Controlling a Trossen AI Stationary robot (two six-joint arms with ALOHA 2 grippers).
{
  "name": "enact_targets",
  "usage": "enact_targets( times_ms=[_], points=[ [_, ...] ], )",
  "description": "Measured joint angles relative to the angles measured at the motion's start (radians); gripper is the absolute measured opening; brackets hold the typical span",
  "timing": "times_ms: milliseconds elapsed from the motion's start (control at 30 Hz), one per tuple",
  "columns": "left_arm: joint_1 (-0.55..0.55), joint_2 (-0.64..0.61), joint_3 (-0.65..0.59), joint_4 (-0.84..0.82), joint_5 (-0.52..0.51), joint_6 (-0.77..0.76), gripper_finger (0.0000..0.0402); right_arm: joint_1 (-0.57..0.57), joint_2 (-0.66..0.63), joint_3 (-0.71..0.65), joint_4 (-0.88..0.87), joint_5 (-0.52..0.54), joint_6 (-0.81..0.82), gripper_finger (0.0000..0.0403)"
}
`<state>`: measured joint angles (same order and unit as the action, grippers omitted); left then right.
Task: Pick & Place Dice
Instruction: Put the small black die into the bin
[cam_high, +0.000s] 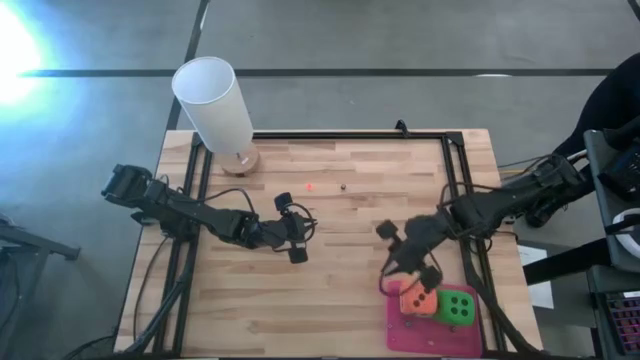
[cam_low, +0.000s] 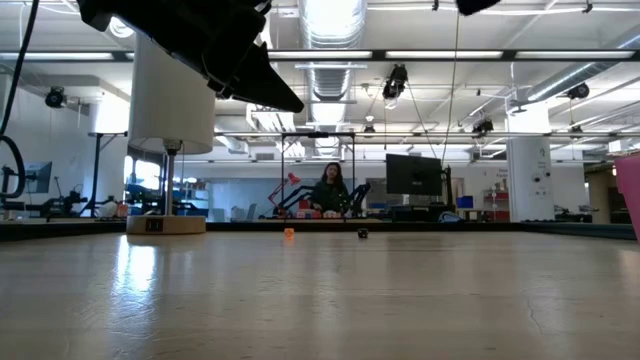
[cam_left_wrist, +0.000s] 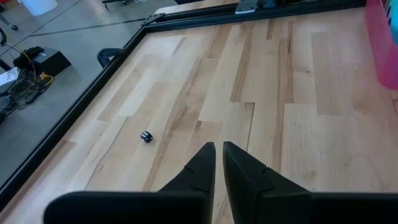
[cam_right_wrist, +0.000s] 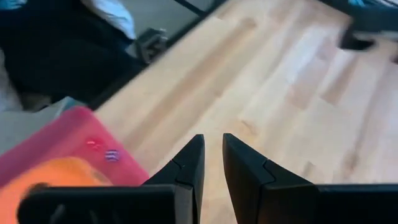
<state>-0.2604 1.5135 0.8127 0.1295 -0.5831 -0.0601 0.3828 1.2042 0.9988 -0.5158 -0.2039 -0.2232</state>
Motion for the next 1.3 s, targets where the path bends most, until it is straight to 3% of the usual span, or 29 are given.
enact_targets(
  times_ms=[600, 867, 1067, 1300],
  points=[
    [0.0, 0.0, 0.0, 0.0, 0.0, -0.003, 0.0035, -0.254, -0.007, -0.121, 0.166, 0.002, 0.02, 0.0052],
    [0.0, 0.0, 0.0, 0.0, 0.0, -0.003, 0.0035, -0.351, 0.027, -0.231, 0.399, 0.139, 0.127, 0.0052],
    [0.0, 0.0, 0.0, 0.0, 0.0, -0.015, 0.0035, -0.389, 0.115, -0.237, 0.448, 0.343, 0.161, 0.0052],
    [0.0, 0.0, 0.0, -0.003, 0.0, -0.015, 0.0035, -0.456, 0.247, -0.21, 0.448, 0.406, 0.32, 0.0052]
  ],
)
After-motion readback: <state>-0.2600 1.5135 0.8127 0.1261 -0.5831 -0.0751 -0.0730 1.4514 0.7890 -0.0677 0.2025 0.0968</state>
